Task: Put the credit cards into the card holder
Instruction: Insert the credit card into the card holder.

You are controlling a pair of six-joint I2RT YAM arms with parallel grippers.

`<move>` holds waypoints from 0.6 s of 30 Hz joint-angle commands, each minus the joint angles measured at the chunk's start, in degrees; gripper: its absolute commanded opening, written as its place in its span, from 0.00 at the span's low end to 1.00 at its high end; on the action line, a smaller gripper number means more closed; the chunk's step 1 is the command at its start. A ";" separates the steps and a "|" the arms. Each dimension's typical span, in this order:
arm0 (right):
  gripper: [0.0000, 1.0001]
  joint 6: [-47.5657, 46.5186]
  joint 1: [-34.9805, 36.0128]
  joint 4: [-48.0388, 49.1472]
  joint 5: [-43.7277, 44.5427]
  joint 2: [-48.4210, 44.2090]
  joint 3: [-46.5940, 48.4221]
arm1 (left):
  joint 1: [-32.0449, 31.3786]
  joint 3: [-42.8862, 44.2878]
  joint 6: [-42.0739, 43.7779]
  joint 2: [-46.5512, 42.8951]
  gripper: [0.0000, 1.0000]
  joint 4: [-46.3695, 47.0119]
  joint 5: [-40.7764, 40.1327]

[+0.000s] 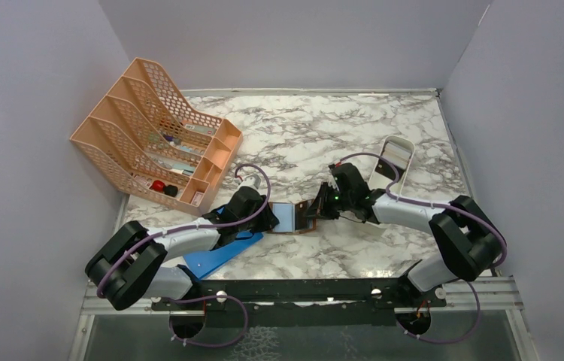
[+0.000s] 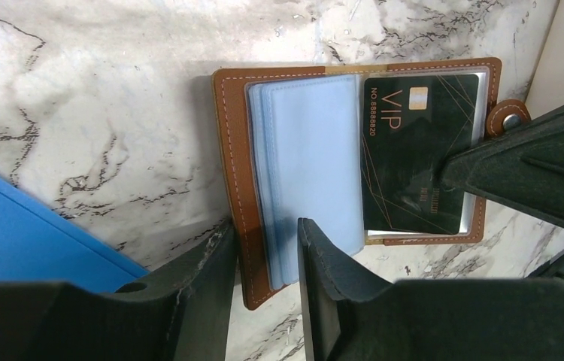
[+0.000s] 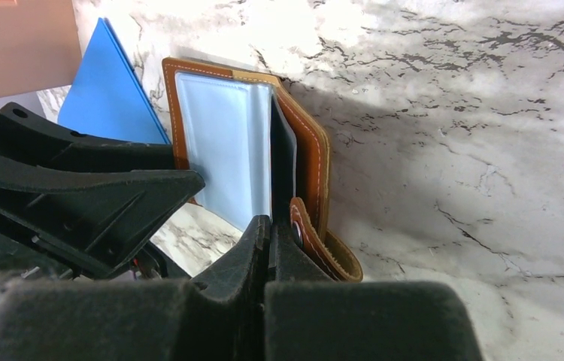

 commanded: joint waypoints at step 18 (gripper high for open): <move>0.01 -0.07 0.29 3.41 -2.42 1.15 -0.51 | 0.13 -0.48 1.83 1.16 0.38 -0.53 1.34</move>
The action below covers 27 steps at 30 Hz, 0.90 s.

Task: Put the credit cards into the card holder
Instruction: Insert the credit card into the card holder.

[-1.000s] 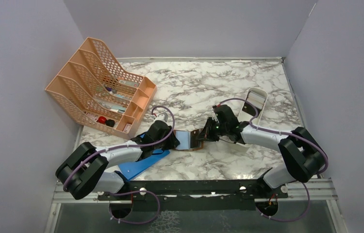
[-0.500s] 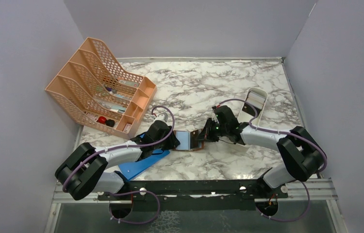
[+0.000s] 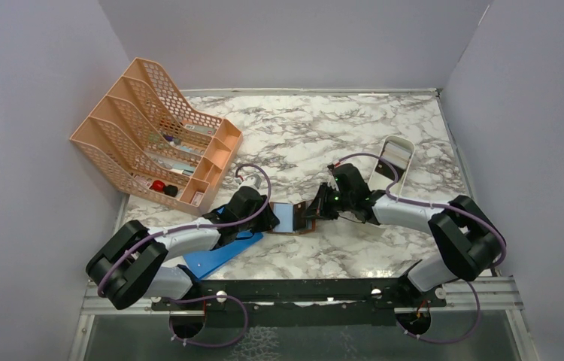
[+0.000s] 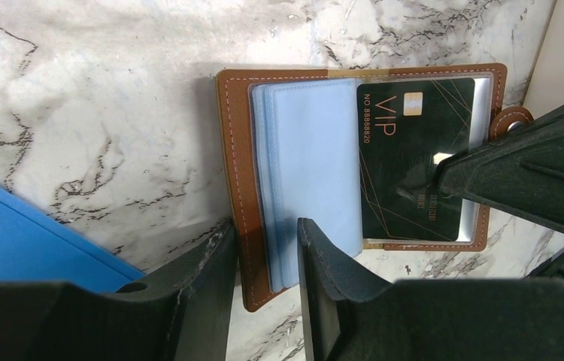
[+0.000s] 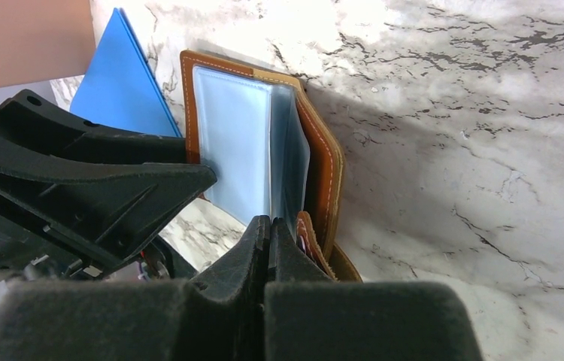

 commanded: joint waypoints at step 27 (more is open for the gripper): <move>0.11 4.20 -2.17 7.22 -6.31 6.97 -2.92 | -0.04 0.35 2.06 2.58 0.39 -1.51 0.95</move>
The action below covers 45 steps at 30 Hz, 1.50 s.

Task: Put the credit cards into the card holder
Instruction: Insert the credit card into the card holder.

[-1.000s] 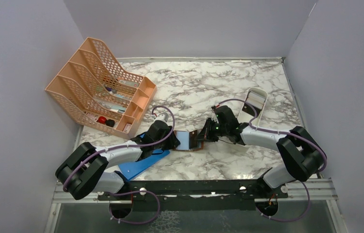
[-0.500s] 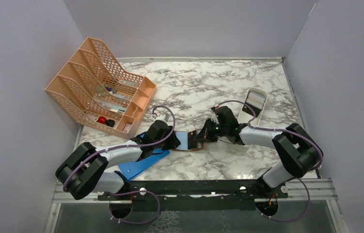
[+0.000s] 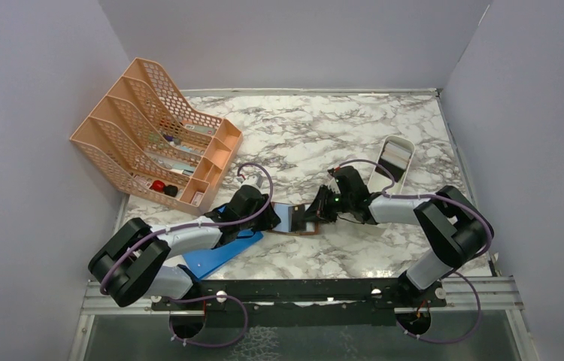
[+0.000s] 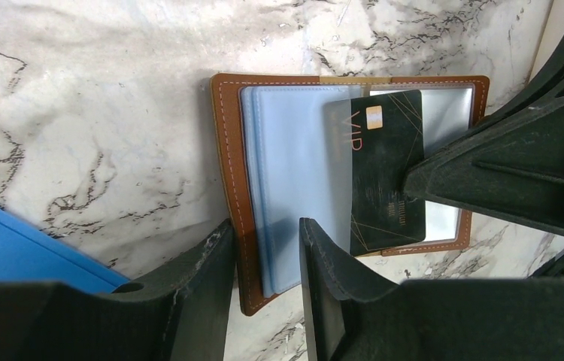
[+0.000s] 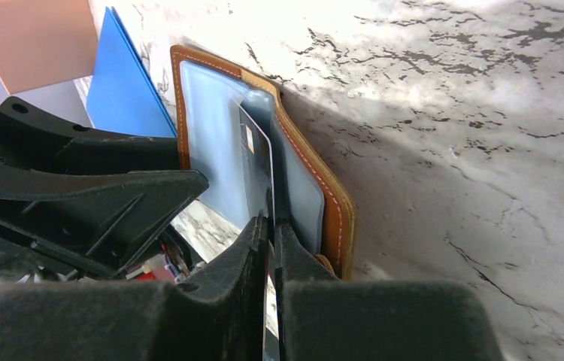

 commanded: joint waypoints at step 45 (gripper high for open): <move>0.42 -6.96 0.48 -10.16 8.29 -1.92 3.13 | -2.25 -2.30 -5.82 2.59 0.34 6.82 7.44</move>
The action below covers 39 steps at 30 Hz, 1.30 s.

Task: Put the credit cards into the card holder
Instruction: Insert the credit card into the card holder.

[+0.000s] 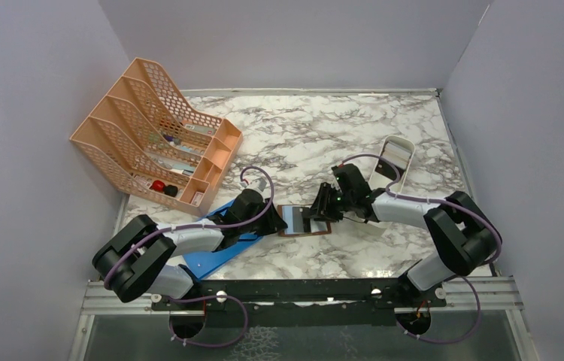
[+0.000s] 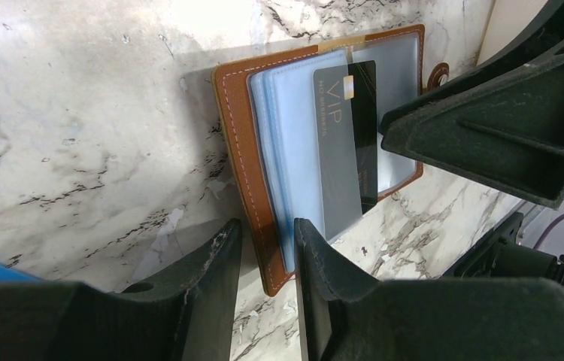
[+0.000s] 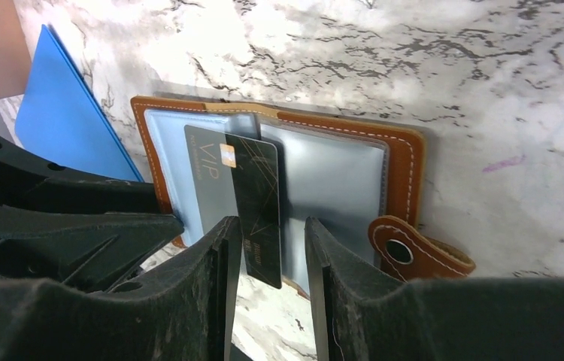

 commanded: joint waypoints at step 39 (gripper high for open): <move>0.23 -4.53 1.97 9.90 -8.86 4.89 -0.53 | -0.73 6.12 4.80 1.49 0.40 -0.77 4.54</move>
